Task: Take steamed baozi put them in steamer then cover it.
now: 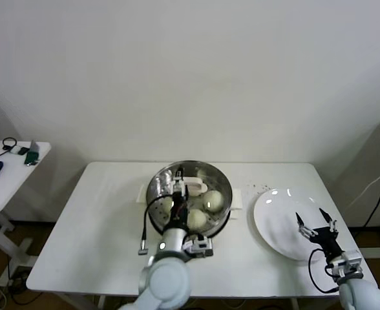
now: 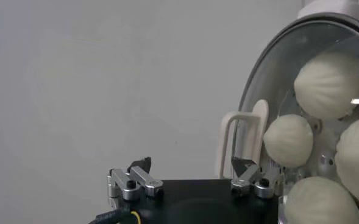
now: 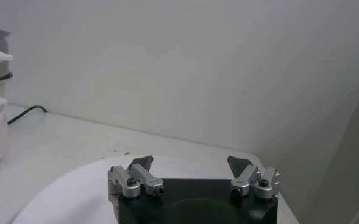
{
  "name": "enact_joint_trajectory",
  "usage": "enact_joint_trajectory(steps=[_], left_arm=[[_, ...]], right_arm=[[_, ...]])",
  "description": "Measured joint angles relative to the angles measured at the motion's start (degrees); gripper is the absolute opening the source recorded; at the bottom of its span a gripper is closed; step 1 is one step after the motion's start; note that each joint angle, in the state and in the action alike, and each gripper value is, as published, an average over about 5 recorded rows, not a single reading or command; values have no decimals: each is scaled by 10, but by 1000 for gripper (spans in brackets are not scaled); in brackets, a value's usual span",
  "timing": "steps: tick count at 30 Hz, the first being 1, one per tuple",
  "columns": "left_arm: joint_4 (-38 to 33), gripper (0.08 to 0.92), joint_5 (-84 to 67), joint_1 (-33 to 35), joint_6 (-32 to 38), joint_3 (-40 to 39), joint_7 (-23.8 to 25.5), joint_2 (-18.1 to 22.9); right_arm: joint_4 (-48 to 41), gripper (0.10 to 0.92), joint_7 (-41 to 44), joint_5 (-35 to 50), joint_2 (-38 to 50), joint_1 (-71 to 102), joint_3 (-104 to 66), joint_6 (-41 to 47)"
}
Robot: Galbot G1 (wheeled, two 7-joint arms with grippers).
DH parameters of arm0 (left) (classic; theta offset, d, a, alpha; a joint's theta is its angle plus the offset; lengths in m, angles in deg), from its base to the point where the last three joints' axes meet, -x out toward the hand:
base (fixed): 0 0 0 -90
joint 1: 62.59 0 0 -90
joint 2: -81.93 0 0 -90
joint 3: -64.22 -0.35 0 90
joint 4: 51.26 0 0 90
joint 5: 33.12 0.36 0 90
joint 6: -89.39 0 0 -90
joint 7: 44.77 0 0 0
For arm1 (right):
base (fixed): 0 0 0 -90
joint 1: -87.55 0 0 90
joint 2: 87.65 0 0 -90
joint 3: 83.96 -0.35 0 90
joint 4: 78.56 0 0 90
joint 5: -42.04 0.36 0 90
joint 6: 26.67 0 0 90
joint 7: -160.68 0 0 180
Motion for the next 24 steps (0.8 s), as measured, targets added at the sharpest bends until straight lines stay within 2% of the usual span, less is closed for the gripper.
enact_joint_trajectory(steps=[7, 15, 19, 24], left_arm=[[-49, 823, -56, 36, 0, 24, -38, -26], [-85, 823, -186, 99, 13, 91, -156, -38], [-95, 823, -274, 143, 70, 149, -221, -38], [-97, 823, -396, 197, 189, 230, -275, -29]], right_arm=[[1, 823, 1, -4, 3, -3, 2, 2], [7, 823, 3, 7, 11, 5, 3, 1], [13, 823, 2, 11, 12, 11, 3, -1], [24, 823, 1, 19, 11, 20, 4, -2]])
